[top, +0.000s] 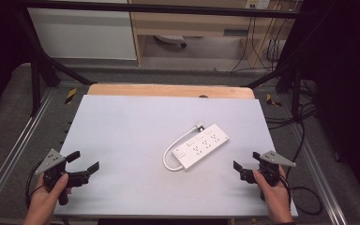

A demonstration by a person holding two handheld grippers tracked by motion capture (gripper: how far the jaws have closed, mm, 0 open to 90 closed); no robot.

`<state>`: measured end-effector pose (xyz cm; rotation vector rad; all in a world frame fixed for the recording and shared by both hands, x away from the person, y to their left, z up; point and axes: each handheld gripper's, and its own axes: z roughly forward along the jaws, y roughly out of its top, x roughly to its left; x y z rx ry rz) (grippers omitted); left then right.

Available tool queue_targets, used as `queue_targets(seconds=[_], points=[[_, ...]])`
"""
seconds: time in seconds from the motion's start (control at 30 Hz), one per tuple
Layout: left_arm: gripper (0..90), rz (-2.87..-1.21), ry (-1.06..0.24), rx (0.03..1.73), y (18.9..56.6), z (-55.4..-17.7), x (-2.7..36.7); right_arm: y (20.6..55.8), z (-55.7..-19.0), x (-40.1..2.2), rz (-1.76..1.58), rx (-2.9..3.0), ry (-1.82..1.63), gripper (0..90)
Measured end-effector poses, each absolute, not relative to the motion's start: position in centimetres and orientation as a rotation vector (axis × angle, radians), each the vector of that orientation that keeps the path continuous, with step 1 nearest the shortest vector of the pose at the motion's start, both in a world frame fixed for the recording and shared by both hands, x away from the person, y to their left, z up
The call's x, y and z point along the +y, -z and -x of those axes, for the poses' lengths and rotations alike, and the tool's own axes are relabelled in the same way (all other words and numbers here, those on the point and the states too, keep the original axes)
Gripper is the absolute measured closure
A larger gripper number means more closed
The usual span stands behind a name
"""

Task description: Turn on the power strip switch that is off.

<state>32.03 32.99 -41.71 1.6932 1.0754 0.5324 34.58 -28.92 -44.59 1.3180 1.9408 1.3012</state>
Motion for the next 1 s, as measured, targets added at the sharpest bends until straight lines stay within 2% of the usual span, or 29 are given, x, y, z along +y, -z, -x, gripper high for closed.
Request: queue_targets(seconds=[1.0], points=[[6.4, -1.715, -0.531, 1.080, 41.8, -32.4, 32.9, 42.0, -34.4, -28.2, -1.253, 1.912, -1.377, 3.4]])
